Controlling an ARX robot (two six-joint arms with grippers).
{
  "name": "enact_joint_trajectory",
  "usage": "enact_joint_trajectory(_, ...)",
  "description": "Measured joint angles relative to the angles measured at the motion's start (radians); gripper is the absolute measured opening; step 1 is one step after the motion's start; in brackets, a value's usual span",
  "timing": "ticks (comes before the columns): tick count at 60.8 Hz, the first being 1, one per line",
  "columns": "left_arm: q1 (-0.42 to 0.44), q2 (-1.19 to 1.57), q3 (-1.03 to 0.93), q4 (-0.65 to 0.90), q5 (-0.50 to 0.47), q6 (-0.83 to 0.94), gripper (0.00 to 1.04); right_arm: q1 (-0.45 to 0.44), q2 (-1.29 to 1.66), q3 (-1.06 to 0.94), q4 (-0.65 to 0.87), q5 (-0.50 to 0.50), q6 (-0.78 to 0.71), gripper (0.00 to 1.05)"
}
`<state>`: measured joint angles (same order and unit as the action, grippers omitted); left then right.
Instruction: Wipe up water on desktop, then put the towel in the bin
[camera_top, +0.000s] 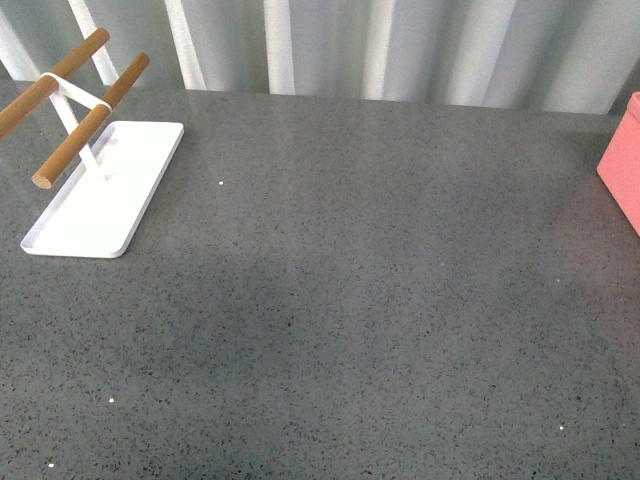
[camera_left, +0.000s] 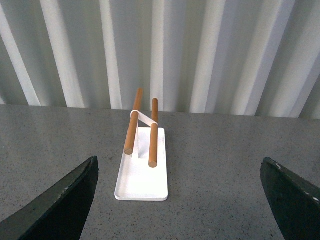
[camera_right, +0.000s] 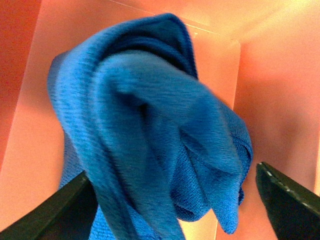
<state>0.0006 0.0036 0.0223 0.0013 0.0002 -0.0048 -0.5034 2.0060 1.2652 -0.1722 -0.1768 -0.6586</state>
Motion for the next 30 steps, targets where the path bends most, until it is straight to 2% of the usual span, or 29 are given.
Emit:
enact_joint_trajectory(4,0.0,0.0,0.0,0.0,0.0,0.0,0.98,-0.002,-0.004,0.0,0.0,-0.005,0.0,1.0)
enact_joint_trajectory(17,0.0,0.0,0.0,0.0,0.0,0.0,0.98,-0.002,-0.04,-0.003,0.017,-0.019,0.006,0.98)
enact_joint_trajectory(30,0.0,0.0,0.0,0.0,0.0,0.0,0.98,0.018,-0.16,-0.014,0.048,-0.094,0.057,0.98)
